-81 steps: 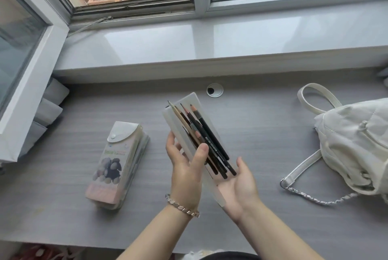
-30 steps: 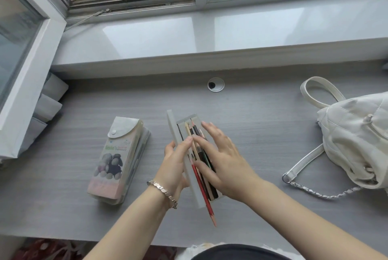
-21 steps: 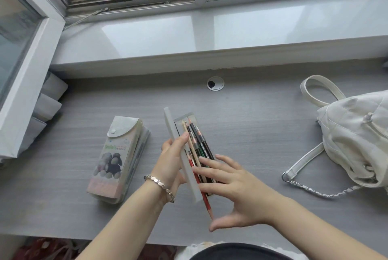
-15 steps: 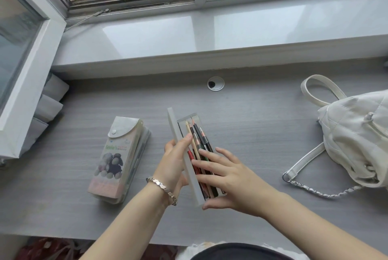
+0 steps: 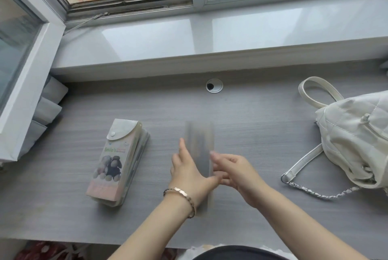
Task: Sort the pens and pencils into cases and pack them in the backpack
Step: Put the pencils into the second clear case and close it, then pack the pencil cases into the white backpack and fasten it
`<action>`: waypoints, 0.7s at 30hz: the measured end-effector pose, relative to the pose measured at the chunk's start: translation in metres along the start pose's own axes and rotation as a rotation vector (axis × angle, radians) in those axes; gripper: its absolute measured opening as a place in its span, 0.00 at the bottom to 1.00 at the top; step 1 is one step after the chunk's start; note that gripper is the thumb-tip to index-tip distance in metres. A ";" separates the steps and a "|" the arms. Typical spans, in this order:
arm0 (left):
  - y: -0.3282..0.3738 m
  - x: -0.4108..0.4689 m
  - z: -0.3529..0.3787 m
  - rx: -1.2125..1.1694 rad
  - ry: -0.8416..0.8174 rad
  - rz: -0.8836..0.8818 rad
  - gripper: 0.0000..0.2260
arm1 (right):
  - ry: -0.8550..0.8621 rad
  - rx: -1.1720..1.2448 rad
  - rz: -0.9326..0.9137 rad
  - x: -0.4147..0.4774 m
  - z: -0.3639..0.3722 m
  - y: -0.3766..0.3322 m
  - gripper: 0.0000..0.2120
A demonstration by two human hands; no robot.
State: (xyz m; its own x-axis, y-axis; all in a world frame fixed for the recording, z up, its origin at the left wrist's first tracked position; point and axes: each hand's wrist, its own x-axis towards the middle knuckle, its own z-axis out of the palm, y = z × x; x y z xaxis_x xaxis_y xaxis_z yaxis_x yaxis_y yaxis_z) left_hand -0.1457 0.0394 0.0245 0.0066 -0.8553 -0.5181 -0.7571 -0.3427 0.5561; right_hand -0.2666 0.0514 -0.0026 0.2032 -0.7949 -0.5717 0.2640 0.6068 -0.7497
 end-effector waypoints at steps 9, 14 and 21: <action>-0.022 -0.001 0.010 0.302 0.022 0.116 0.47 | 0.082 -0.167 -0.017 0.010 0.014 0.011 0.19; -0.043 0.033 -0.002 0.627 0.175 -0.040 0.43 | 0.162 -0.346 0.020 0.026 0.011 0.018 0.11; -0.067 0.059 -0.010 0.809 0.202 -0.173 0.39 | 0.190 -0.507 -0.020 0.019 -0.017 0.014 0.08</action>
State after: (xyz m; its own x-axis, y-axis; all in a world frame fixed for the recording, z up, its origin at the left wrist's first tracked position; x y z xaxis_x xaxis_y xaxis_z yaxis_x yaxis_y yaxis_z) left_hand -0.0879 0.0080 -0.0366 0.2229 -0.8958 -0.3845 -0.9680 -0.1568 -0.1958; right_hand -0.2747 0.0447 -0.0300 0.0166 -0.8211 -0.5705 -0.2315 0.5520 -0.8011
